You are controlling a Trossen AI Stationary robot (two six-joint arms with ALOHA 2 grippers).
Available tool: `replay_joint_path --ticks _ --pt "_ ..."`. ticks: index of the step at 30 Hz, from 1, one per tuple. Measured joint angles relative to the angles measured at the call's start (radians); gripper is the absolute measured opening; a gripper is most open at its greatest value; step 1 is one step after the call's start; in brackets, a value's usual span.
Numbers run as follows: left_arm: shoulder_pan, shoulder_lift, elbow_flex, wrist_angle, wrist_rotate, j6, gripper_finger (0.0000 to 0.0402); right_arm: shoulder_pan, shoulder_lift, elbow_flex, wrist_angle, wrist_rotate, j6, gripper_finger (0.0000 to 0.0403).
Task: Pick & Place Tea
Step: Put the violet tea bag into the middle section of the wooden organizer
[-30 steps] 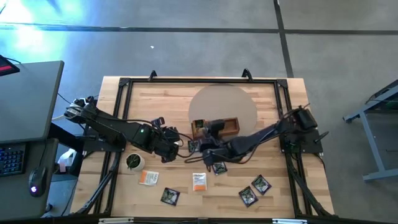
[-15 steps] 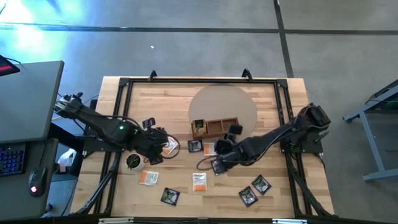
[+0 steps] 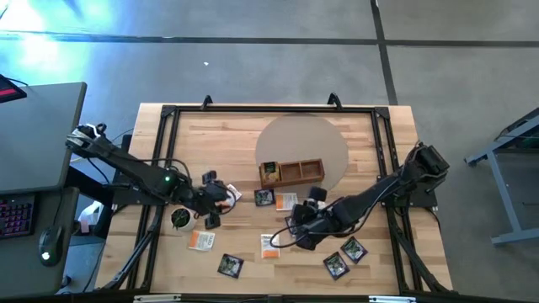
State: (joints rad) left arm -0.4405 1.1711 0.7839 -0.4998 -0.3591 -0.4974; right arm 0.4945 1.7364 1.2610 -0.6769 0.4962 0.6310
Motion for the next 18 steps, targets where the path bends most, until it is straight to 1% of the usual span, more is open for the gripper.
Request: replay_joint_path --ticks 4,9,10,13,15,18 --pt "0.002 0.057 -0.053 0.089 0.041 -0.008 0.0145 0.011 0.010 0.000 0.043 0.018 -0.004 0.0106" --pt "0.015 0.151 -0.063 0.123 0.022 -0.009 0.0145 0.002 0.032 0.000 0.058 0.032 -0.009 0.0101" --pt "0.021 0.177 -0.063 0.155 0.009 -0.014 0.0145 -0.002 0.037 0.000 0.056 0.036 -0.010 0.0100" --pt "0.057 0.243 -0.062 0.262 0.014 -0.037 0.0145 -0.020 0.066 0.000 0.073 0.063 -0.011 0.0096" --pt "0.079 0.286 -0.059 0.359 0.042 -0.037 0.0145 -0.034 0.086 0.000 0.081 0.069 -0.026 0.0093" --pt "0.118 0.348 -0.057 0.437 0.107 0.013 0.0145 -0.061 0.119 0.000 0.103 0.048 -0.082 0.0088"
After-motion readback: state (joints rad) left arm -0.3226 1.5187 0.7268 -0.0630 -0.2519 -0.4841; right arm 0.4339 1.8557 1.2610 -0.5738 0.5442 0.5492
